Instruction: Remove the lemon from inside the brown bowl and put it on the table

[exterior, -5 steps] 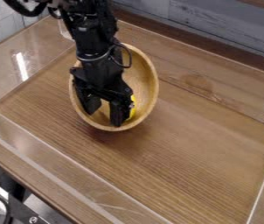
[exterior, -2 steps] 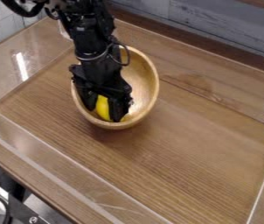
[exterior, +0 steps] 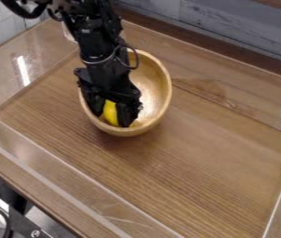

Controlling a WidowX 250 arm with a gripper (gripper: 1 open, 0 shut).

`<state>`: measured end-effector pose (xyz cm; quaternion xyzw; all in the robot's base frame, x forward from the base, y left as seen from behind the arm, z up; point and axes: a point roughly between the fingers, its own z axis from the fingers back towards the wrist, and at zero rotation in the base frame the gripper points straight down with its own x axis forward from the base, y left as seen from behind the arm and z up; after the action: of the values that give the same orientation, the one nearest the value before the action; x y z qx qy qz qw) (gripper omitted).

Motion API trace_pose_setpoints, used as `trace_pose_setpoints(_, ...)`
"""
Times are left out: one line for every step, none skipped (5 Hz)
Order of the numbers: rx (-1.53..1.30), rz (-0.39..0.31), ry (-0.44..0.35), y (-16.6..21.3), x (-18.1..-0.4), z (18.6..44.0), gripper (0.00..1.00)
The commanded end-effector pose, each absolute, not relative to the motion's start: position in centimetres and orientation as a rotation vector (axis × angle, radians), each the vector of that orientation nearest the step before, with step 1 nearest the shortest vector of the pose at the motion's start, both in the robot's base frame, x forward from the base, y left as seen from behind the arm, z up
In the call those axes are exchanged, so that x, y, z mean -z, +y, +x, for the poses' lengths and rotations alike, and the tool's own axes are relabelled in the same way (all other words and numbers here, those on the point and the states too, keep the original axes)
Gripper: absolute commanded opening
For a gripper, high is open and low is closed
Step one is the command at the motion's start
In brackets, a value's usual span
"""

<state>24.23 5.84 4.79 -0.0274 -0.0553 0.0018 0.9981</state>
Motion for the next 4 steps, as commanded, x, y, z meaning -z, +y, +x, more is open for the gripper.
trace_pose_setpoints(-0.001,-0.05,-0.126,5.78,-4.89,24.41,0.0)
trace_pose_setpoints(-0.001,-0.049,-0.127,5.72,-4.74,24.35,0.0)
trace_pose_setpoints(0.0,-0.047,-0.128,5.74,-4.54,24.27,1.0)
trace_pose_setpoints(-0.006,-0.046,-0.135,6.1,-4.45,24.73,1.0)
